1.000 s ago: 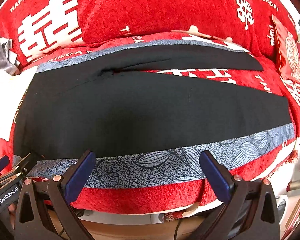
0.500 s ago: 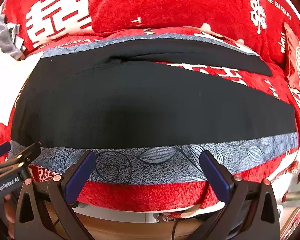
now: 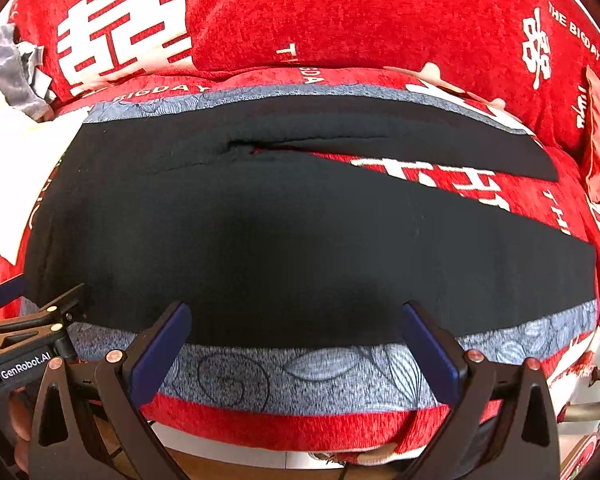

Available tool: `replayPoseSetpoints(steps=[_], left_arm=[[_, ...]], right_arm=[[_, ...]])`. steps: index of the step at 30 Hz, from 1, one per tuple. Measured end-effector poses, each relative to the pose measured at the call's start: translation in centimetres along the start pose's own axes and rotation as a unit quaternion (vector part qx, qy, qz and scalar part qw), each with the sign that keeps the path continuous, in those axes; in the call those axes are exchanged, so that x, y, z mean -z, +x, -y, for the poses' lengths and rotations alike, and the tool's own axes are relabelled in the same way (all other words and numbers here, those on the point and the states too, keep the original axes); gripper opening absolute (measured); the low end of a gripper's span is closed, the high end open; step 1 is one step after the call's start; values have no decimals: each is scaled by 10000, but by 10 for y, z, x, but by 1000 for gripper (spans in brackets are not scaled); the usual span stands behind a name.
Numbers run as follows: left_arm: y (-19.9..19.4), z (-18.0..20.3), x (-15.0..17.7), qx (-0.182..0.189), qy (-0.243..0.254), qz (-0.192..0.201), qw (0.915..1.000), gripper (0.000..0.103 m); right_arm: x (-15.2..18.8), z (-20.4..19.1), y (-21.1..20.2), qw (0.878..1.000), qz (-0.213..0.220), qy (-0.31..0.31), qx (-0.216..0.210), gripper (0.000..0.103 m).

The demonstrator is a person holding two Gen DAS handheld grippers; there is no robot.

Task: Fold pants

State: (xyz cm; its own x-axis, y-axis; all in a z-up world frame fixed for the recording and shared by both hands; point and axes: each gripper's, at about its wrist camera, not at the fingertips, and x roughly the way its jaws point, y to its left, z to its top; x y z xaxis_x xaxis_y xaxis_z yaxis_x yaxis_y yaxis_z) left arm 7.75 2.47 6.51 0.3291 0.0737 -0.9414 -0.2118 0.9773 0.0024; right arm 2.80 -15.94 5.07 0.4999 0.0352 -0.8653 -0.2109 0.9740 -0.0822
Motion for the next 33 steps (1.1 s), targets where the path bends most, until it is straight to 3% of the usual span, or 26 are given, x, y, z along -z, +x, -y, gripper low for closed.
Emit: replayPoseSetpoints(steps=[9,17,26,33], left_arm=[[16,4,-39,-35,51,-88,9999,103],[37,10,-83,-83,126,-163,9998,103],[71,5,-135,-100,187,-419,9989,103],[87,-4,-159,-6,164,-558,9983,103]], right_arm=[[-42,-8,24,9996,-94,-253,-129,103],[-102,-15,61,9967,-178,-727,-299,103],[-189,-28,127,9862,-595,-1392,-667,103],[-223,-51,175,9755,-824,-1881,-785,103]])
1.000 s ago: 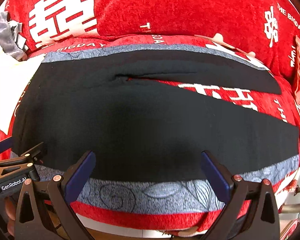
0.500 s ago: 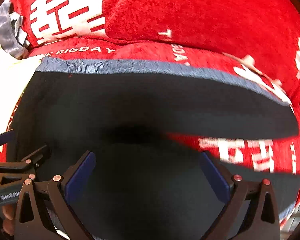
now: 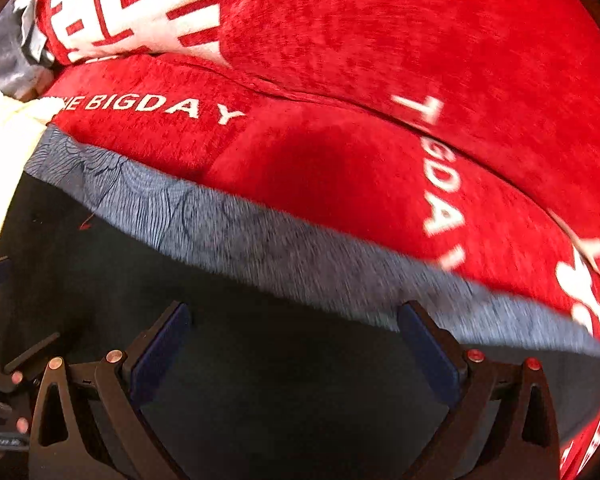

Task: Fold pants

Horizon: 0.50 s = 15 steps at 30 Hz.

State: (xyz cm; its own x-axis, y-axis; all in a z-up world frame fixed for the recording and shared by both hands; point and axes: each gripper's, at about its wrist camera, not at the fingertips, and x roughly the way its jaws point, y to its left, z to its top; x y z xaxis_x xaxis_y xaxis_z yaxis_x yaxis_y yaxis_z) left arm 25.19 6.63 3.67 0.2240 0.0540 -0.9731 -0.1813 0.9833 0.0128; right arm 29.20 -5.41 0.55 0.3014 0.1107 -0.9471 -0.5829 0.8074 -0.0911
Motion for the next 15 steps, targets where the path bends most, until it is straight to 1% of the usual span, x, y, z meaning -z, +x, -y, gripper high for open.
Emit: replayPoseSetpoints(steps=[4,6,8,11,12,13,14,15], left_arm=[[3,-3,-2,84,-57,-51,9999,103],[3,-4,-2,124,-46,-42,9999,103],[2,-5,-1,195,-37,-41,9998,103],[1,-10,-4,351,-82,-54,9993,103],[1,-13,-5,428,-129,-68,9990,103],[0,-16,-7,519,-192,-82,9984,103],[0,-19,-9,607,-262,-97,9978,103],[-1,-23,-12,717,-387,-117,9966,103]], right_arm=[[-22,-16,15,9973,-131,-673,-264,103],[-29,-27,21,9923,-134,-1185,-328,103],[-31,-36,26,9850,13,-1644,-517,103],[-33,-38,29,9808,-2,-1794,-771,101],[-34,-38,28,9798,-45,-1805,-860,97],[-35,-40,25,9787,-61,-1825,-936,89],[-34,-41,22,9770,-73,-1860,-1037,84],[-32,-43,17,9750,-84,-1935,-1089,70]])
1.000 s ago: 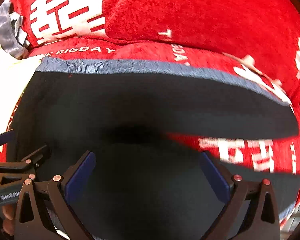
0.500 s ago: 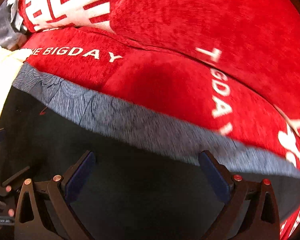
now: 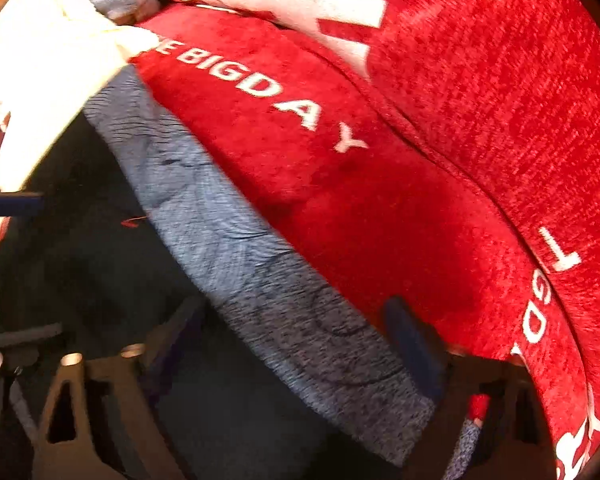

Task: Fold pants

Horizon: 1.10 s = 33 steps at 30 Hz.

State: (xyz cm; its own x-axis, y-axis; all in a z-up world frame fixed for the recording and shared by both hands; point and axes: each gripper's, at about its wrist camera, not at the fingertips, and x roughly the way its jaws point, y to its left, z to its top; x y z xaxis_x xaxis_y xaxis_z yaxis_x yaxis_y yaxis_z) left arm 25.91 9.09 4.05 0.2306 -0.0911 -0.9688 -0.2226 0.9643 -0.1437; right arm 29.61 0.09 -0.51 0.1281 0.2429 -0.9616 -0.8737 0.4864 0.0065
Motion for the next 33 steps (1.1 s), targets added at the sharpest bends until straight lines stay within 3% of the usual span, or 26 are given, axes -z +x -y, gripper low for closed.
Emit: replayPoseSetpoints(steps=[1,5,7,10,14,20,22,24,26,30,33], left_arm=[[-1,-3,-3,63,-88,-11,9999,103],[-2,-10,-20,356,-557,-122,9977,103],[4,-10,-27,409,-792,-260,9957,103],[13,-7,-39,446,-1213,-518,9903,103],[20,-6,-51,669,-1795,-580,9798,103],[45,6,-66,123,-2035,-702,9765,103],[44,14,-67,-172,-1954,-576,9789,89],[44,21,-64,-626,-1749,-620,9806,45],[41,24,-56,-726,-1576,-515,9835,31],[28,18,-32,-462,-1626,-296,9852,18],[23,17,-18,-386,-1658,-203,9852,14]], right_arm=[[1,-3,-3,10000,-17,-51,-40,55],[7,-16,-12,9999,-25,-73,79,34],[11,-17,-20,9998,58,2,214,16],[23,-21,-42,9987,355,121,342,11],[41,-42,-60,9948,748,-9,694,10],[47,-51,-60,9926,850,98,866,10],[47,-55,-59,9918,887,38,917,10],[50,-55,-59,9918,912,99,887,10],[55,-54,-61,9917,931,174,867,10],[59,-63,-62,9905,937,172,994,10],[62,-67,-62,9896,909,168,1100,12]])
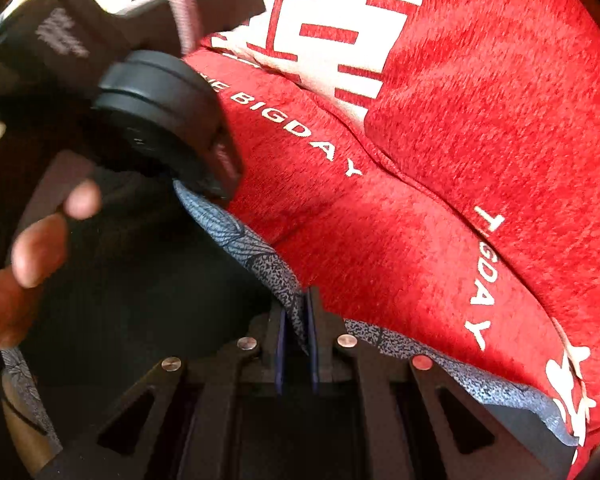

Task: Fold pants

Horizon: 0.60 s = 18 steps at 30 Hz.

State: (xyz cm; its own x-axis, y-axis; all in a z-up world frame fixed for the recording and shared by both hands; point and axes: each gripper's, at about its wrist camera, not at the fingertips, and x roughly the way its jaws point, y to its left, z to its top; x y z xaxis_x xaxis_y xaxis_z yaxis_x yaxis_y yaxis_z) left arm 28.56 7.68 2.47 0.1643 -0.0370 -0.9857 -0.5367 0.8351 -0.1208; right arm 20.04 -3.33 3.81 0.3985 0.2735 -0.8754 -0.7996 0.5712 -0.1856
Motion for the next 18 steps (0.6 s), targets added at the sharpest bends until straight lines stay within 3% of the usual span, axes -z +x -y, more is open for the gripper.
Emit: replayPoseSetpoints(steps=[2,5,7,8,13,15,16,17,18], left_arm=[[-2,-4,9,3,10,21,10000,12],[-4,-11,19,76,-26,32,10000,10],[-8,-17,19,137,-41,34,9999,10],[-11,-18,21,160,-48,40,9999,10],[-37,-26,28,165,-11,68,9998,9],[-38,-25,30,184,1,59,9998,9],[-39,-26,31,190,0,37,9998,9],[-38,-26,31,212,-7,22,9998,9],[-39,-27,33,304,-18,1,9995,9]], right_arm=[[1,-1,-5,10000,-15,3,84,20],[-2,2,-19,9999,64,41,136,46],[-2,5,-23,10000,23,-15,15,85],[-3,5,-22,9999,2,-96,-65,87],[-9,-2,6,9943,-548,-908,138,87],[-9,0,31,9888,-1053,-1056,15,87],[-8,2,31,9888,-1090,-1012,-96,83],[-10,5,31,9897,-1093,-904,-216,72],[-13,8,30,9890,-1223,-788,-252,18]])
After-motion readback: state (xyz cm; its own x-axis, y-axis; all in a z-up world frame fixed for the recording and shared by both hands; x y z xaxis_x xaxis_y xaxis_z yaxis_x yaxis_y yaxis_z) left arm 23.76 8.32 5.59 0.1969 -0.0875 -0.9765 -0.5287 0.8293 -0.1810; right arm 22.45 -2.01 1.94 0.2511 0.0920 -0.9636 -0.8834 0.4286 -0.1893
